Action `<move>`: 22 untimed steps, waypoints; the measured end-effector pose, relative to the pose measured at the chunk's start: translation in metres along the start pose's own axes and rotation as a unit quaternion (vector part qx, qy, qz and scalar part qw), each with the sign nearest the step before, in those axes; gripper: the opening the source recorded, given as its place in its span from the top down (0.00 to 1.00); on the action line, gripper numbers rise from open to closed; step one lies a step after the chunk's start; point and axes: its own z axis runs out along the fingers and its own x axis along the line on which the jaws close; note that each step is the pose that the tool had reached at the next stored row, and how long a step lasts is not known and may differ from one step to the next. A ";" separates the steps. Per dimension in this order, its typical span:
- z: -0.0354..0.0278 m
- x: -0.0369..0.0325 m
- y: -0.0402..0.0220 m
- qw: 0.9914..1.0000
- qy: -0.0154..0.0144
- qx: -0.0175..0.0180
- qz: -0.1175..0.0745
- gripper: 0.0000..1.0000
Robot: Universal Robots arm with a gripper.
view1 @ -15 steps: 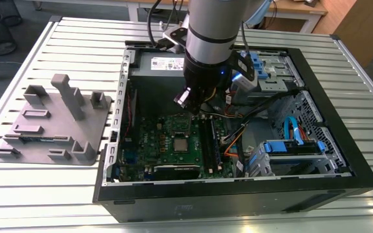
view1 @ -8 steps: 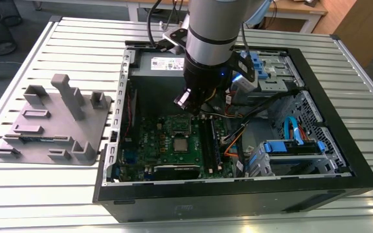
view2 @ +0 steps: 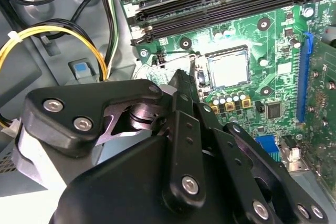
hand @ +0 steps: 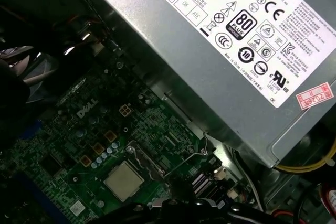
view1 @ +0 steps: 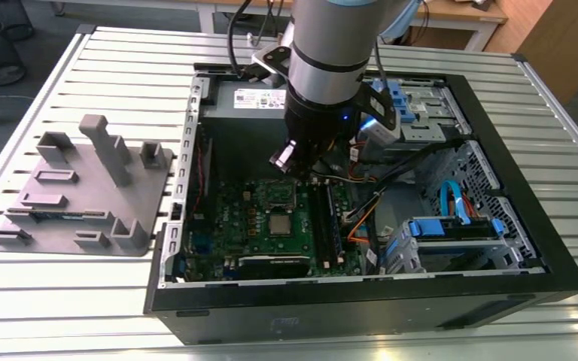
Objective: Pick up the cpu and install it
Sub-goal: 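Close the cpu cover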
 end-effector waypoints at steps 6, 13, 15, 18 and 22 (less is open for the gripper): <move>-0.0002 0.0035 -0.0033 1.000 0.000 0.000 -0.002 0.89; -0.0006 0.0092 -0.0088 1.000 0.000 0.000 -0.004 0.89; -0.0007 0.0109 -0.0104 1.000 0.000 0.000 -0.005 0.89; -0.0010 0.0138 -0.0132 1.000 0.000 0.000 -0.006 0.89; -0.0013 0.0182 -0.0175 1.000 0.000 0.000 -0.008 0.89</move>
